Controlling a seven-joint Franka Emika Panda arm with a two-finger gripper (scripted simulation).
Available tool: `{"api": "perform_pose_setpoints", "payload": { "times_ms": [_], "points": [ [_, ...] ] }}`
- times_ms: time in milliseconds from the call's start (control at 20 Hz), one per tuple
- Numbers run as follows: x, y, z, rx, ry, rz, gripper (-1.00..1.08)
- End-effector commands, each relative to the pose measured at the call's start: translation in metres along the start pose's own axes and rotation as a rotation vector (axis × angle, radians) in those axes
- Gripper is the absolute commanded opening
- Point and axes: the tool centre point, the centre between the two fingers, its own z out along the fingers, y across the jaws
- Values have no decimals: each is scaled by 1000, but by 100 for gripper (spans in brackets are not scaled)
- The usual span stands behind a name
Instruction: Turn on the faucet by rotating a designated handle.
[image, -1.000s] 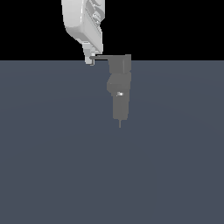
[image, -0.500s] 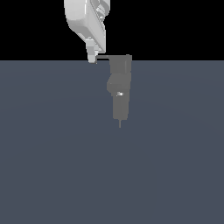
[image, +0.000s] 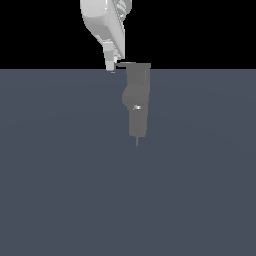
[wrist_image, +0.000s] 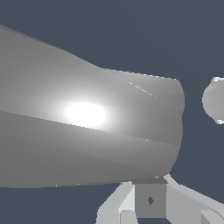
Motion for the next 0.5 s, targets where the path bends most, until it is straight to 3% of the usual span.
{"api": "perform_pose_setpoints", "payload": {
  "times_ms": [0, 450],
  "points": [
    [26, -1, -1, 2, -2, 20, -100],
    [87, 3, -3, 6, -5, 25, -100]
  ]
}}
